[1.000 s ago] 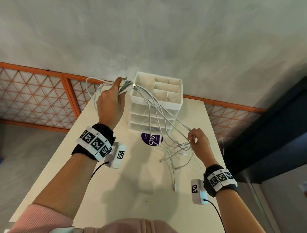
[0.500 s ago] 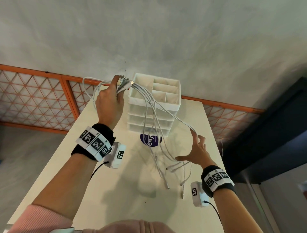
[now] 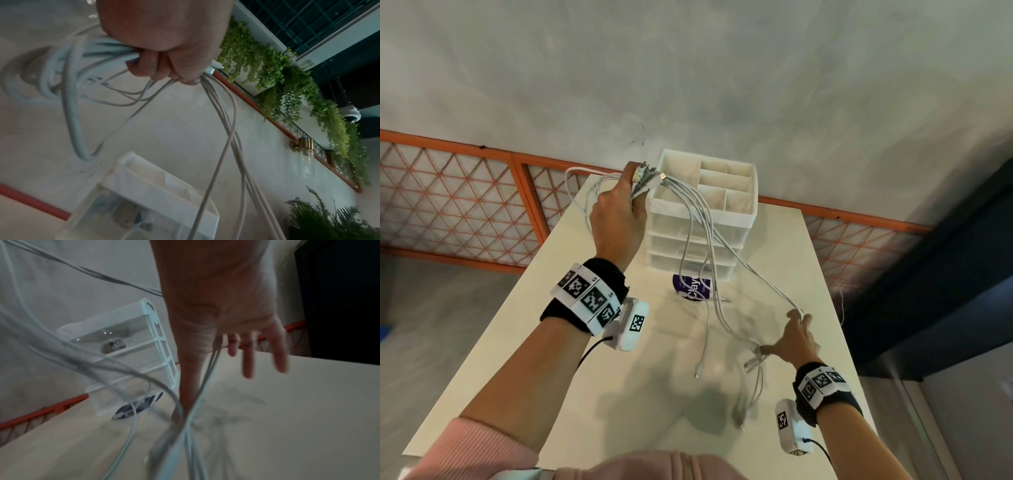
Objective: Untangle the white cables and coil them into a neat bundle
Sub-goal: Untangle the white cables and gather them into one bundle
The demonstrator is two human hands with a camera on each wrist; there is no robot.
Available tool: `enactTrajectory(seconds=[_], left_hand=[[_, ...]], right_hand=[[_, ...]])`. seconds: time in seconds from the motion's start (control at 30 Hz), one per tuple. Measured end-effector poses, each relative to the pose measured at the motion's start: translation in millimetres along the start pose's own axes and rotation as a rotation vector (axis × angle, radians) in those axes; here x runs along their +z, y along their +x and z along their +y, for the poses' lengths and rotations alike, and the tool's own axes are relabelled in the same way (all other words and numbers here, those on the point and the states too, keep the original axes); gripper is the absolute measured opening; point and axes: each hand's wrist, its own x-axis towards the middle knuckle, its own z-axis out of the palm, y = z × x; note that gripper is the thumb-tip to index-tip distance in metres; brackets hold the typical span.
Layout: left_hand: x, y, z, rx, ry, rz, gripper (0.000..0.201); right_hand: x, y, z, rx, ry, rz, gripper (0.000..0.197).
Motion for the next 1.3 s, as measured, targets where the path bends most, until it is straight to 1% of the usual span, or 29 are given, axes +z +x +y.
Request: enactTrajectory(seconds=[0.03,0.07,0.1,0.13,0.17,0.2,0.27,0.3,0.33,0.37,0.43,0.47,0.57,0.63,0.67,0.7,0.77,0.8,0.83,0.87,0.9,0.93,1.0,1.03,1.07,1.13,1.17,1.23,1.3], left_hand=[[1,0,1,-0.001,-0.007,0.005,0.045],[2,0,2,-0.001,-0.017,0.012,0.045],[2,1,1,-0.006,-0.028,0.021,0.046],[2,1,1,-0.018,-0.045,0.033,0.046],[2,3,0,-0.033,-0.055,0.043,0.047],[2,4,-1,-0.046,-0.06,0.049,0.048],[3,6,-5,-0.065,-0.066,0.043,0.047],[4,6,-7,-0.07,-0.067,0.029,0.045],[5,5,-9,-0.067,-0.063,0.009,0.044],[7,2,-8,-0.057,-0.056,-0.016,0.042],[10,-4,-4,-0.017,-0.04,-0.076,0.043],[11,-8,-1,0.005,-0.036,-0.104,0.044],[15,-14,7,0.055,-0.027,-0.151,0.046],[17,-17,10,0.079,-0.02,-0.174,0.046],[18,-17,11,0.086,-0.021,-0.186,0.046],[19,-17,11,0.097,-0.022,-0.198,0.046],[22,-18,11,0.121,-0.009,-0.236,0.046],[24,-19,10,0.134,-0.002,-0.262,0.046],[27,-20,11,0.147,-0.002,-0.291,0.046],[29,-22,12,0.149,-0.006,-0.318,0.047],[31,-24,13,0.148,-0.012,-0.34,0.047],[32,-26,15,0.143,-0.017,-0.354,0.047],[32,-27,17,0.148,-0.031,-0.346,0.048],[31,-26,16,0.146,-0.031,-0.334,0.048],[29,-25,16,0.137,-0.022,-0.326,0.048],[24,-23,14,0.116,0.015,-0.319,0.048],[23,-23,14,0.11,0.036,-0.316,0.048],[21,-23,13,0.11,0.061,-0.299,0.048],[20,-20,10,0.099,0.053,-0.259,0.047]], right_hand=[[1,3,1,0.011,-0.044,-0.057,0.126],[1,5,3,0.006,-0.059,-0.093,0.138],[1,7,4,-0.007,-0.048,-0.089,0.14],[0,9,6,-0.021,-0.027,-0.05,0.133],[0,10,7,-0.045,-0.01,0.001,0.117],[1,12,9,-0.088,0.017,0.032,0.092],[0,15,7,-0.183,0.065,0.012,0.032],[1,18,7,-0.231,0.067,0.003,0.021],[1,20,5,-0.273,0.066,0.017,0.023],[-1,21,0,-0.303,0.066,0.043,0.021],[-10,24,-15,-0.357,0.063,0.111,0.009],[-16,25,-22,-0.379,0.074,0.135,0.008],[-38,27,-44,-0.453,0.112,0.178,0.006],[-49,23,-57,-0.478,0.103,0.195,0.015],[-54,19,-64,-0.504,0.125,0.174,0.027],[-59,15,-71,-0.548,0.178,0.118,0.045],[-72,3,-87,-0.674,0.32,-0.081,0.088],[-79,-3,-96,-0.733,0.348,-0.17,0.105],[-86,-10,-106,-0.778,0.362,-0.226,0.115],[-92,-17,-115,-0.813,0.402,-0.258,0.116],[-98,-24,-124,-0.842,0.466,-0.277,0.11],[-102,-28,-131,-0.865,0.541,-0.297,0.096],[-104,-33,-137,-0.885,0.715,-0.386,0.052],[-103,-34,-136,-0.89,0.836,-0.441,0.035],[-102,-35,-134,-0.864,0.973,-0.509,0.03],[-104,-39,-131,-0.744,1.191,-0.65,0.038],[-106,-40,-130,-0.725,1.221,-0.676,0.041],[-106,-43,-128,-0.743,1.118,-0.634,0.048],[-102,-42,-125,-0.767,0.886,-0.515,0.051]])
